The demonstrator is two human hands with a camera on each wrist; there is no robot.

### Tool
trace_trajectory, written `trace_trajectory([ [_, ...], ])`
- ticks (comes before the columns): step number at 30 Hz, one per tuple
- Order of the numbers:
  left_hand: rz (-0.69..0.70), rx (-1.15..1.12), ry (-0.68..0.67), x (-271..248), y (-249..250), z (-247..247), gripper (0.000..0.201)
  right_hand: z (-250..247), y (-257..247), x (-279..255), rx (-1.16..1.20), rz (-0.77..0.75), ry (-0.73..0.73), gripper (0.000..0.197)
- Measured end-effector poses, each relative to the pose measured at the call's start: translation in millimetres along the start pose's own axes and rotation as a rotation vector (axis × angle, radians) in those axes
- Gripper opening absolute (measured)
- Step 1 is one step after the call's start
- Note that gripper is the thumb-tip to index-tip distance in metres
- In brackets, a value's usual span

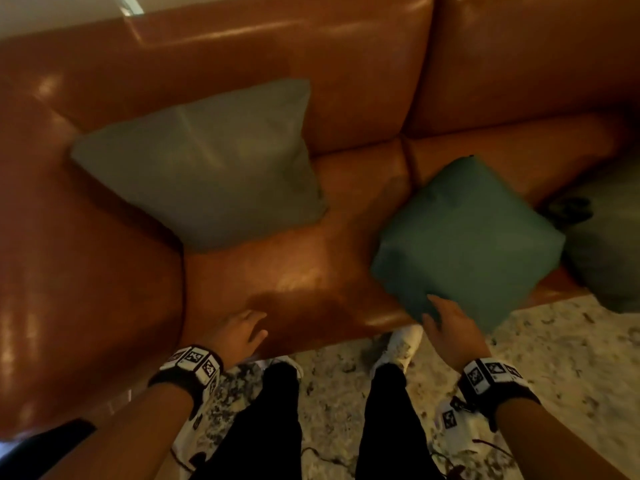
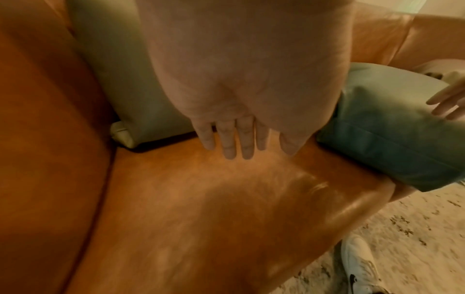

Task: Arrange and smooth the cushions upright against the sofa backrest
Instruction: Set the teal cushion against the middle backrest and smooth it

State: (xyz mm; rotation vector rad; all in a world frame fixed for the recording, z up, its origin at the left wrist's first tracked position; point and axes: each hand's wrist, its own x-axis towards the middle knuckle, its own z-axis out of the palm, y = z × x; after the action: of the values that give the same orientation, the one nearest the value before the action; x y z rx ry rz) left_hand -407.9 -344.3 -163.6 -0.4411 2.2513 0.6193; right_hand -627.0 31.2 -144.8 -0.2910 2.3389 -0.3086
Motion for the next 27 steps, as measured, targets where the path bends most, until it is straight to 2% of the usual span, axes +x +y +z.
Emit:
trace_trajectory([
  [3,-0.015,-0.075,0.005,17.1,47.9,10.4,0.049,-34.6,35.7,21.1,0.020,-0.017,0.010,0.050],
  [4,-0.003,-0.077,0.018,40.4,93.0,19.7,0.051,-60.2,75.0,33.7,0.024,-0.009,0.007,0.049],
  [6,-0.004,-0.067,0.022,42.4,104.2,18.3,0.059,-71.2,75.4,48.9,0.010,-0.026,0.039,0.047],
  [8,0.011,-0.047,0.025,62.5,144.2,23.4,0.061,-97.9,99.4,67.4,0.009,-0.001,0.112,0.048],
  [12,-0.022,-0.062,0.142,107.9,219.4,34.1,0.081,-143.5,150.0,117.7,0.024,0.045,0.220,0.053],
  [15,-0.105,-0.176,0.204,144.9,246.9,47.0,0.099,-164.6,170.2,148.0,0.029,0.064,0.286,0.067],
  [19,-0.221,-0.639,0.167,163.8,288.3,42.8,0.119,-170.1,173.1,175.4,0.130,0.145,0.137,0.080],
  [22,-0.250,-0.874,0.144,173.5,307.8,38.0,0.129,-165.9,158.3,176.9,0.104,0.148,0.152,0.086],
  [24,-0.253,-0.906,0.179,175.5,309.3,29.5,0.132,-164.3,149.0,170.1,0.081,0.159,0.194,0.089],
  [27,-0.244,-0.840,0.363,177.5,294.2,4.3,0.125,-157.2,148.3,150.8,0.138,0.208,0.183,0.089],
])
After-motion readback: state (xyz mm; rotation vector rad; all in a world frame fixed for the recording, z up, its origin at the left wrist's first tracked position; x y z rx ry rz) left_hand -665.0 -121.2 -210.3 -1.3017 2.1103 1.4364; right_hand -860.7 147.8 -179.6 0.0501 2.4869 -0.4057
